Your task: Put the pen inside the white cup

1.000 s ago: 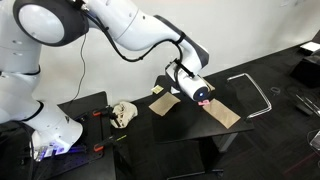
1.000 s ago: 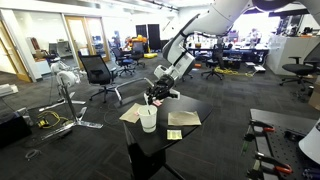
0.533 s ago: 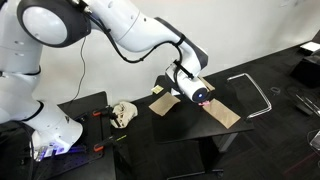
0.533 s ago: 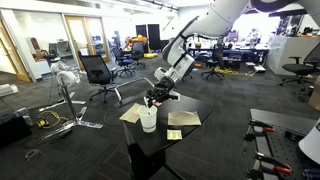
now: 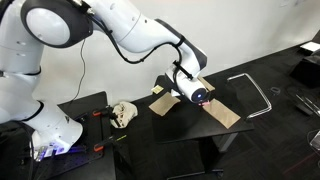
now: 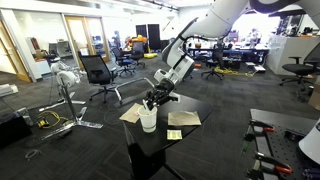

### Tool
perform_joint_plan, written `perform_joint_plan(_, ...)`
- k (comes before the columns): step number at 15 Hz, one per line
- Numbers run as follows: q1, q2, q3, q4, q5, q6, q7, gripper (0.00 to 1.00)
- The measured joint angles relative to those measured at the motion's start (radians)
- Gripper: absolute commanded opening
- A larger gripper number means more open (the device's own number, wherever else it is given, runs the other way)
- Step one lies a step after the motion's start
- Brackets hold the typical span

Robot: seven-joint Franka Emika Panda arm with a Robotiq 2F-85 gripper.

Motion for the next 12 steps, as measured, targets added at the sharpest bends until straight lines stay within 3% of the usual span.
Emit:
perform_joint_plan(5,0.0,0.001,0.0,0.0,0.001,0.008,0.0,0.97)
perform_joint_plan(12,0.002,0.001,0.0,0.001,0.003,0.009,-0.001,1.0)
